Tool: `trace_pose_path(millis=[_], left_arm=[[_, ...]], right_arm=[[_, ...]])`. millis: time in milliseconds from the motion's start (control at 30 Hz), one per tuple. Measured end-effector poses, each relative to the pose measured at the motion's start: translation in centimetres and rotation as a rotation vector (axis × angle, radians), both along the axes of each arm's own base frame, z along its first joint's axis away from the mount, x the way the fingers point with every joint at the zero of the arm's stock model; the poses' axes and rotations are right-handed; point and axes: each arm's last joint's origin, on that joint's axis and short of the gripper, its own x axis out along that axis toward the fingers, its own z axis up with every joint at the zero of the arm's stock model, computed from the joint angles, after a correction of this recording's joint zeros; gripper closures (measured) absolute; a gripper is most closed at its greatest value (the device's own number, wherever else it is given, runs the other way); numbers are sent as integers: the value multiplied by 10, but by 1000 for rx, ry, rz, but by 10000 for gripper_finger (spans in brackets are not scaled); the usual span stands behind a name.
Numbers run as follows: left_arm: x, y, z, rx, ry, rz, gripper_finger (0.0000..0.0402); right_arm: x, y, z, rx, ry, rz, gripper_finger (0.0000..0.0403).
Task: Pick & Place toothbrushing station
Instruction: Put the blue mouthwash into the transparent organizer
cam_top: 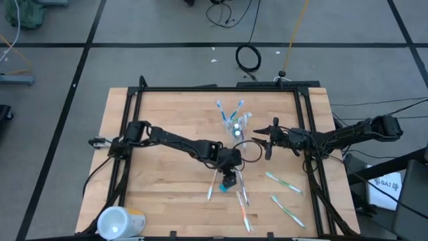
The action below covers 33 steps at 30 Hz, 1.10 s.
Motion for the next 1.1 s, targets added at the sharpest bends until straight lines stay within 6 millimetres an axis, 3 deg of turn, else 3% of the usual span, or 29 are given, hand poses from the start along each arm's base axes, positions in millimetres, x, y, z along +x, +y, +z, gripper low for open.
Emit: trace_pose_path(millis=[300, 467, 633, 800, 1100], left_arm=[[4, -5, -32, 44, 63, 67, 163], [2, -5, -34, 57, 85, 56, 164], [-1, -4, -30, 79, 90, 3, 192], [-7, 1, -14, 250, 53, -272, 212], [-33, 7, 43, 403, 28, -526, 193]], right_arm=[[0, 0, -1, 0, 6, 0, 259], [0, 0, -2, 0, 10, 0, 259], [0, 0, -2, 0, 10, 0, 259], [0, 0, -2, 0, 14, 0, 259], [0, 0, -2, -1, 12, 0, 259]])
